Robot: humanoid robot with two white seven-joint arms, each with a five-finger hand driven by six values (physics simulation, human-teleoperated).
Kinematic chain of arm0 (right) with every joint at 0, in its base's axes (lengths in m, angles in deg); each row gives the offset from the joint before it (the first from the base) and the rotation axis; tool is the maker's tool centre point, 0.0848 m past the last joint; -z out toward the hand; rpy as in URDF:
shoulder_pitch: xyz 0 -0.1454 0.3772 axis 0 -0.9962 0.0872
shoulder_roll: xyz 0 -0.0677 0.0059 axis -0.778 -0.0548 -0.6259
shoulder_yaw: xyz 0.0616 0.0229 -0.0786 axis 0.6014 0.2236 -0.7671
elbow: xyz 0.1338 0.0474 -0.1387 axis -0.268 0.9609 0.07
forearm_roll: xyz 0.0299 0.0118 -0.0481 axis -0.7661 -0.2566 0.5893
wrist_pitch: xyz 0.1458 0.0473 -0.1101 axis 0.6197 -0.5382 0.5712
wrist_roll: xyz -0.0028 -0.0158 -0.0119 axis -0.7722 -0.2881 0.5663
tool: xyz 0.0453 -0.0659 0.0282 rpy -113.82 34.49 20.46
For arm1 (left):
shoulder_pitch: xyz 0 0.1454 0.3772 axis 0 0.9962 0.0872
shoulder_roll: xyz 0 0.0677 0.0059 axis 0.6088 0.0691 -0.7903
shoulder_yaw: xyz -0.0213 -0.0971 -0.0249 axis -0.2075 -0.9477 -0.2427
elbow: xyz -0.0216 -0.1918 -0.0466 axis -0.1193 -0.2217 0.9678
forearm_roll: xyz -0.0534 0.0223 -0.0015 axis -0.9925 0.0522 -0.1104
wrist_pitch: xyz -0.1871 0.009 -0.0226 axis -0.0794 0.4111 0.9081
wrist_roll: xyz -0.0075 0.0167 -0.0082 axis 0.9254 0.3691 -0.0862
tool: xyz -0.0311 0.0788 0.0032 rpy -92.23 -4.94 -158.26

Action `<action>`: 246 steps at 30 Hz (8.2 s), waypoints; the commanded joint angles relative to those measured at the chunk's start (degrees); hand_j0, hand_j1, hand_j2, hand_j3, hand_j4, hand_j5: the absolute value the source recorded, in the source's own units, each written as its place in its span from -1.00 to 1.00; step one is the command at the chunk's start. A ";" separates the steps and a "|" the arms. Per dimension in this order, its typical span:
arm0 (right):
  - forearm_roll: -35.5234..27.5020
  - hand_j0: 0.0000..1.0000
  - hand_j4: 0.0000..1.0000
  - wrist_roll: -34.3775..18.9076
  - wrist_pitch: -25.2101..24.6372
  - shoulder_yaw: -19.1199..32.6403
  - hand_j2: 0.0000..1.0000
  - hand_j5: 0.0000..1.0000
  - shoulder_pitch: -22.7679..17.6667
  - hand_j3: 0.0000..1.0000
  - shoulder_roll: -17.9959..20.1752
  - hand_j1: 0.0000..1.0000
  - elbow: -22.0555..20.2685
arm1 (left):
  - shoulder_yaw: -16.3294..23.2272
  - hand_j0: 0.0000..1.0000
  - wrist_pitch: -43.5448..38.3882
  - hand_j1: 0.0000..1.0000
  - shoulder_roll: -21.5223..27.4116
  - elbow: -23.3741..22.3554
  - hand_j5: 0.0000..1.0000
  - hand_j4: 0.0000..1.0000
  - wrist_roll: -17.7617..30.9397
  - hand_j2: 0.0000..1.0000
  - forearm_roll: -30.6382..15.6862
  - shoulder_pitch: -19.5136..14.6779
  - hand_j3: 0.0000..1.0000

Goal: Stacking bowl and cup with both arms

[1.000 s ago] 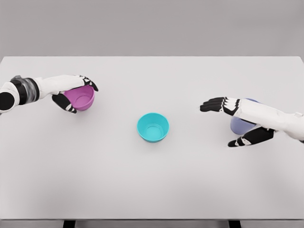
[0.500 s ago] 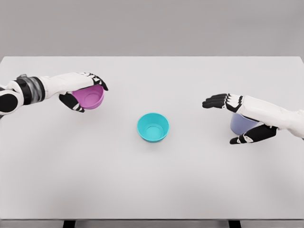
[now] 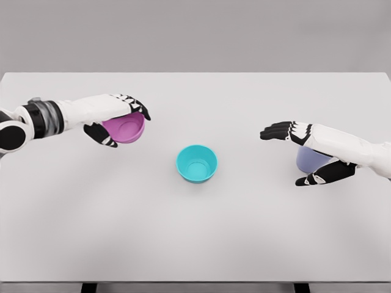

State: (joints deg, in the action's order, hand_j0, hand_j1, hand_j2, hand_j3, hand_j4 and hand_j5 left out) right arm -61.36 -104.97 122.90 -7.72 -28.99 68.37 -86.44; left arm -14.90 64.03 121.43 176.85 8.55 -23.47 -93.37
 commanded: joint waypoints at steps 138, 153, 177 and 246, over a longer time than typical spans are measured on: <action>16.32 1.00 1.00 0.03 -3.87 -23.99 1.00 1.00 27.25 1.00 13.59 1.00 8.02 | -21.21 1.00 33.81 1.00 12.56 -14.36 1.00 1.00 -0.07 1.00 -48.47 21.53 1.00; 18.78 1.00 1.00 0.03 -4.05 -25.92 1.00 1.00 27.60 1.00 11.13 1.00 11.98 | -21.21 1.00 33.81 1.00 9.92 -14.36 1.00 1.00 -0.07 1.00 -48.03 21.71 1.00; 20.45 0.46 0.46 0.03 -4.23 -28.12 0.46 0.46 27.69 0.46 8.66 0.46 14.79 | -21.21 1.00 33.81 1.00 9.13 -14.09 1.00 1.00 -0.07 1.00 -47.86 21.80 1.00; 23.70 0.38 0.38 0.03 -3.96 -36.99 0.38 0.38 40.61 0.38 -15.15 0.38 7.76 | -21.21 1.00 33.81 1.00 9.13 -14.09 1.00 1.00 -0.07 1.00 -47.77 21.80 1.00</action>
State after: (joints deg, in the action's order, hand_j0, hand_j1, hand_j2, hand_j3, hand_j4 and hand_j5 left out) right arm -37.48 -104.97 119.06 -44.64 11.61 53.50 -78.88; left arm -36.09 97.96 130.48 162.71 8.50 -70.76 -71.57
